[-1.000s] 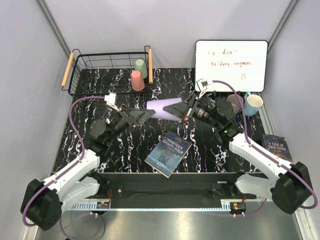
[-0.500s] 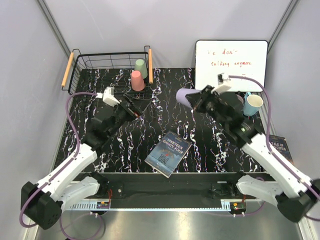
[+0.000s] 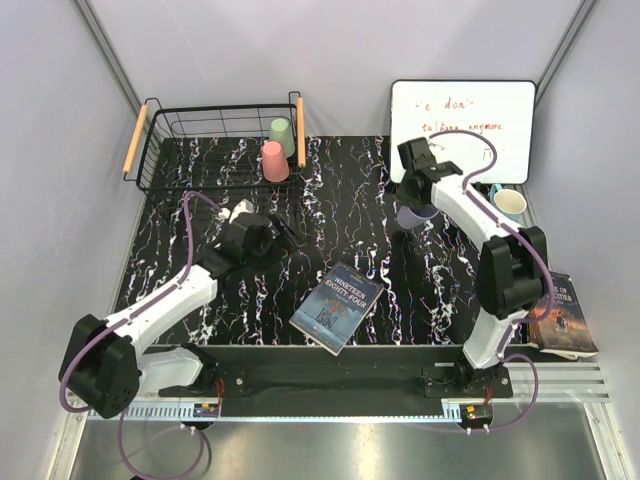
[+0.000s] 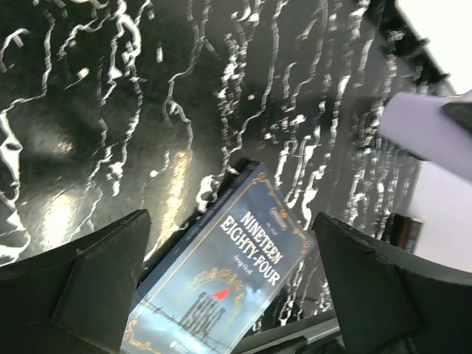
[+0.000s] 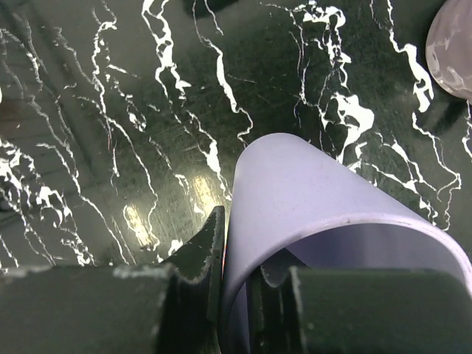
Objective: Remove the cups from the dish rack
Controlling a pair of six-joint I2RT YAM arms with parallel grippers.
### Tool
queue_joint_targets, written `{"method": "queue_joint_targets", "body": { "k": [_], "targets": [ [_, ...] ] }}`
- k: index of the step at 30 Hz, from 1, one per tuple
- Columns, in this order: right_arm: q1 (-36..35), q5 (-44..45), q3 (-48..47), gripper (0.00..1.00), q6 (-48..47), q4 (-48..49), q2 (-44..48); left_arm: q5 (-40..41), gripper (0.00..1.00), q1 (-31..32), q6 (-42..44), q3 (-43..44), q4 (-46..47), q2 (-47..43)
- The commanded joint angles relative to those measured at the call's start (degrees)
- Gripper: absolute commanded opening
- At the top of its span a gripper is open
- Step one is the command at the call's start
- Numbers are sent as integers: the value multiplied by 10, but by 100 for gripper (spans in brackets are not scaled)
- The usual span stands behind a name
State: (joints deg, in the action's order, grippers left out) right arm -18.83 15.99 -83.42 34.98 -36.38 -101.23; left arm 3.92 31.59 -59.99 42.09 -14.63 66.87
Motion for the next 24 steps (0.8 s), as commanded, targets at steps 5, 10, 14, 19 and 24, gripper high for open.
{"method": "queue_joint_targets", "body": {
  "k": [5,10,14,19,24],
  "targets": [
    [12,31,-164,0,-11,-85,-99,35,96,7,9,56,-29,5],
    [33,55,-199,0,-25,-117,-145,40,95,8,12,59,-42,14],
    [51,57,-215,0,-33,-135,-164,40,95,11,12,66,-49,28],
    [56,65,-238,0,-51,-150,-186,35,94,18,13,77,-51,49],
    [56,65,-249,0,-61,-154,-202,35,94,29,14,80,-53,59]
  ]
}}
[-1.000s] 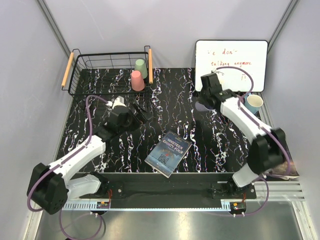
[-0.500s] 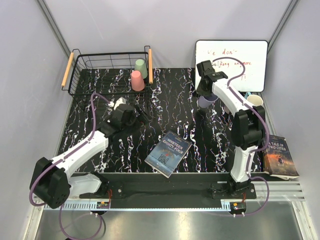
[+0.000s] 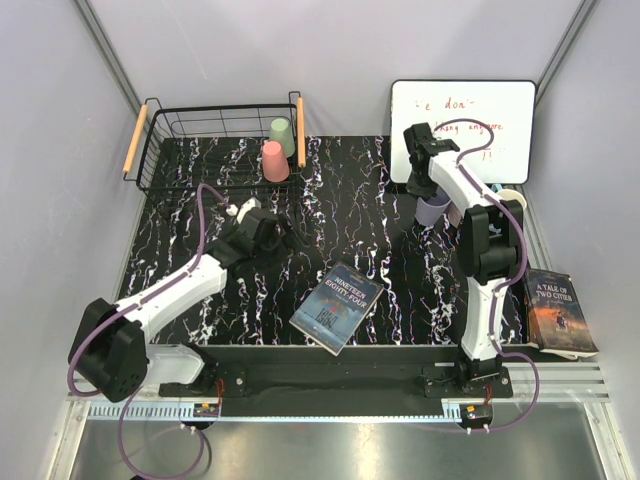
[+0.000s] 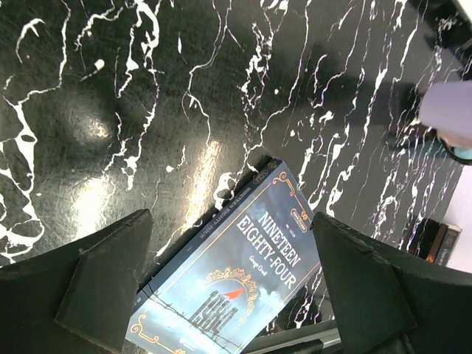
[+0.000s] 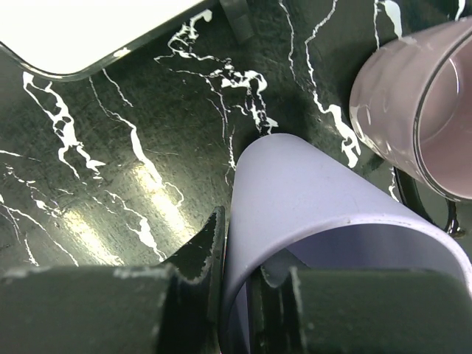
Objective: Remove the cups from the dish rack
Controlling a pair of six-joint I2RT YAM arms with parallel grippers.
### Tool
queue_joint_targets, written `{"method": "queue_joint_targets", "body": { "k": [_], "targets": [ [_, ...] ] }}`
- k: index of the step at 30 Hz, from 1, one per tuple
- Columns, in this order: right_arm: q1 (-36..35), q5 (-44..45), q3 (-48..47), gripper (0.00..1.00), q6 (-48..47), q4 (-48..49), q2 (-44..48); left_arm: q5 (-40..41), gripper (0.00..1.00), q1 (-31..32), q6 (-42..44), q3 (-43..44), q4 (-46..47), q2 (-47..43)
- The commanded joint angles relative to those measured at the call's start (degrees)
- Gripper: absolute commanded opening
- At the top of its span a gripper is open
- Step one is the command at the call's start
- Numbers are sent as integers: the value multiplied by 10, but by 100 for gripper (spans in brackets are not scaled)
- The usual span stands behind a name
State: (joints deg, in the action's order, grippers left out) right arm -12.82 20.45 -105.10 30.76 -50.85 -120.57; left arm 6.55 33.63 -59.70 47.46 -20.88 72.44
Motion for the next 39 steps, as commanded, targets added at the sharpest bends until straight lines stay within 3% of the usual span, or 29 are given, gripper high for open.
{"method": "queue_joint_targets", "body": {
  "k": [1,11,18,28,31,32,35,39],
  "targets": [
    [-3,20,-32,0,-20,-9,-12,7,94,9,11,26,9,4],
    [9,-31,-32,1,-21,-6,-28,6,94,14,16,32,9,15],
    [10,-57,-10,27,-18,15,-5,0,98,18,36,39,9,21],
    [9,-90,-8,39,-7,21,75,23,99,27,55,43,11,-4],
    [9,-116,-8,50,0,24,114,35,99,26,64,49,11,-13],
    [9,-130,-8,60,3,28,125,38,99,27,70,53,11,-18],
    [6,-183,29,78,7,70,188,67,99,26,102,79,8,-26],
    [-10,-254,147,86,25,187,332,168,99,27,211,164,10,-18]
  ]
}}
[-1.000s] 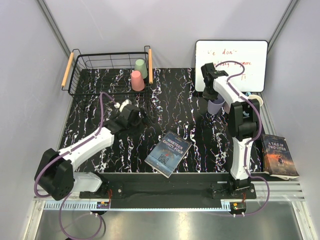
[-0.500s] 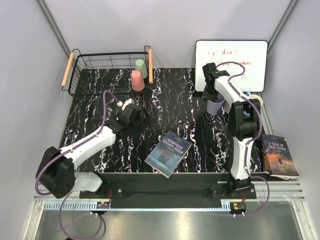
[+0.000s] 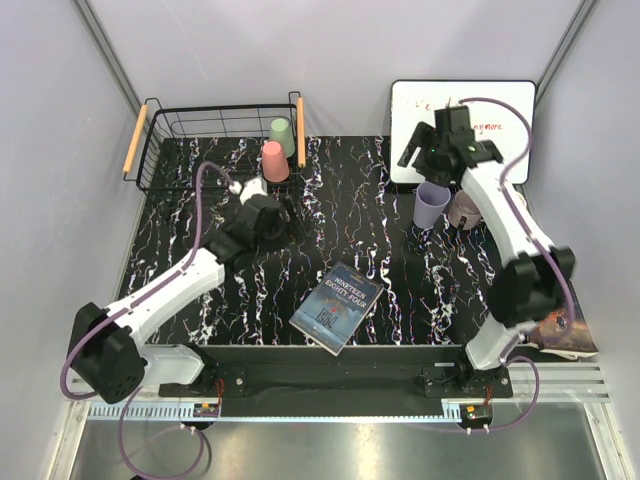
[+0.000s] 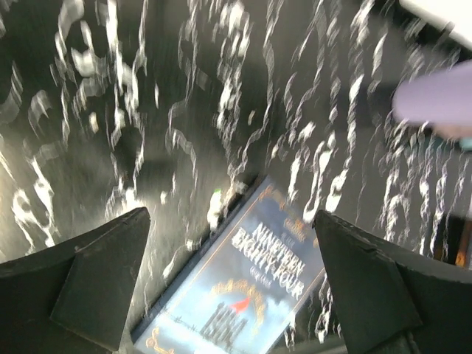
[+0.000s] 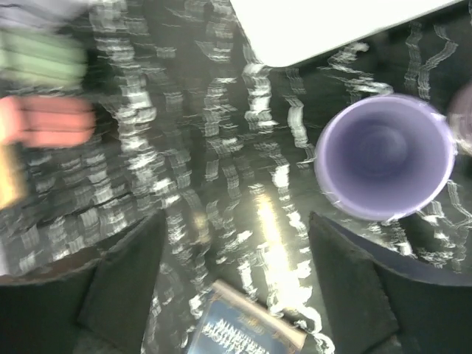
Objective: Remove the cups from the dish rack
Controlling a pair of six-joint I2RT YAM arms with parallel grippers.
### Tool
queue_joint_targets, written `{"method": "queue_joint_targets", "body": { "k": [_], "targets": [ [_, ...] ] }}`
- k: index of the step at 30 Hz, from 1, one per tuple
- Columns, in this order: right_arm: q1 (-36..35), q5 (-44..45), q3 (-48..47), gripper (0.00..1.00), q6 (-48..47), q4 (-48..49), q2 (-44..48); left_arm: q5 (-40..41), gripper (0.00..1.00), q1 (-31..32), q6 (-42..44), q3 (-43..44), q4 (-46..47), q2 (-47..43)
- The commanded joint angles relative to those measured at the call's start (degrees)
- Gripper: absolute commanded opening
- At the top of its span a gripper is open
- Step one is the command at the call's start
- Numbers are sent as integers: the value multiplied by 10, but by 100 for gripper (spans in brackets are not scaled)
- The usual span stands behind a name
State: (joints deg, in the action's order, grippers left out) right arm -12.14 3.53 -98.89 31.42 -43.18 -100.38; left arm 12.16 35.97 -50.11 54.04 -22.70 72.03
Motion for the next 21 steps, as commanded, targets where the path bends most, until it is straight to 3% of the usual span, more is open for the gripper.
{"method": "queue_joint_targets", "body": {
  "k": [1,5,9,18,21],
  "targets": [
    [-21,-105,110,87,21,148,152,130,99,1,141,121,30,-4],
    [-51,-129,230,89,18,218,248,205,99,-22,249,278,-3,98],
    [-85,-136,271,89,8,236,317,180,99,-76,268,433,-30,200],
    [-124,-172,346,89,8,288,407,160,99,-161,323,636,-20,445],
    [-126,-190,372,89,10,307,418,151,99,-173,345,636,33,490]
  ]
}}
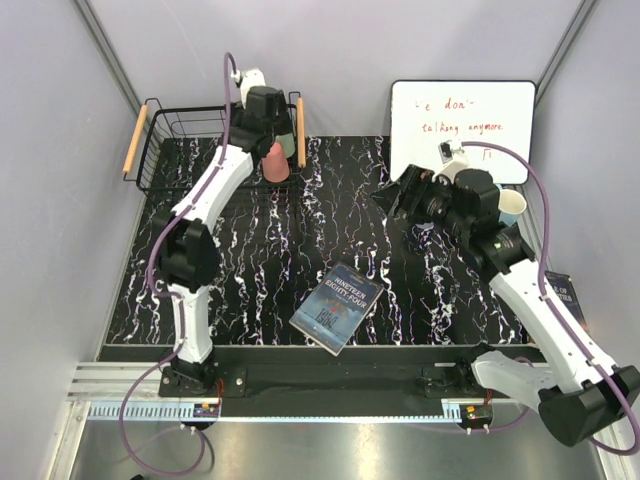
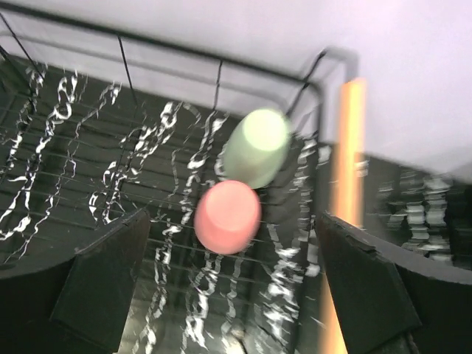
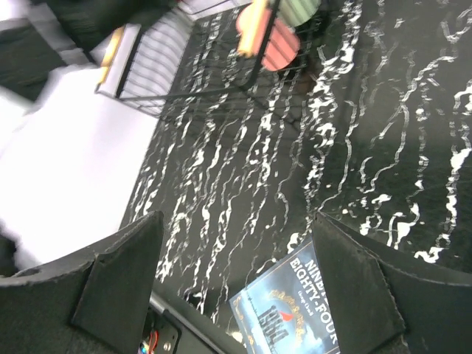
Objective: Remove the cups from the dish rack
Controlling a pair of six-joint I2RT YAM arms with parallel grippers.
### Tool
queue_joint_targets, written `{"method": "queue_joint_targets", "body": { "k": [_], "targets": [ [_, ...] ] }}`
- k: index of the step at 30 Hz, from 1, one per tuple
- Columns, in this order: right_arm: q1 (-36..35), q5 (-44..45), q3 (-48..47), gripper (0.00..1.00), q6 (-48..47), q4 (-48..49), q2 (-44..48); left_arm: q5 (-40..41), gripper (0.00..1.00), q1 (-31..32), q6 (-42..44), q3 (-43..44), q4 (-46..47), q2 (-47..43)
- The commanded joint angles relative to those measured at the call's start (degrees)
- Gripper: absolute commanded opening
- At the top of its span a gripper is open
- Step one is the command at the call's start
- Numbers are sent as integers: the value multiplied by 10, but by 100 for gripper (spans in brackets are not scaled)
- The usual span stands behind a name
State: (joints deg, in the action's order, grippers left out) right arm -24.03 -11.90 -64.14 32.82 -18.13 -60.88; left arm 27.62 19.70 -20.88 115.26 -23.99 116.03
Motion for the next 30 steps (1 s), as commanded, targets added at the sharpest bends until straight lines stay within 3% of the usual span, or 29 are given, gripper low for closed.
{"method": "queue_joint_targets", "body": {
  "k": [1,4,17,24,30],
  "targets": [
    [-8,-37,30,89,-3,59,23,-10,99,-13,55,16,63,55],
    [-9,-44,46,89,0,63,16,-29,99,-20,59,1,110,81],
    [-10,-54,50,89,7,75,-17,-57,99,-27,44,31,114,150],
    [-10,-48,59,88,10,76,-18,-71,99,-27,23,-10,116,147],
    [-10,-46,65,88,21,76,-18,-90,89,-27,11,-38,113,143]
  ]
}}
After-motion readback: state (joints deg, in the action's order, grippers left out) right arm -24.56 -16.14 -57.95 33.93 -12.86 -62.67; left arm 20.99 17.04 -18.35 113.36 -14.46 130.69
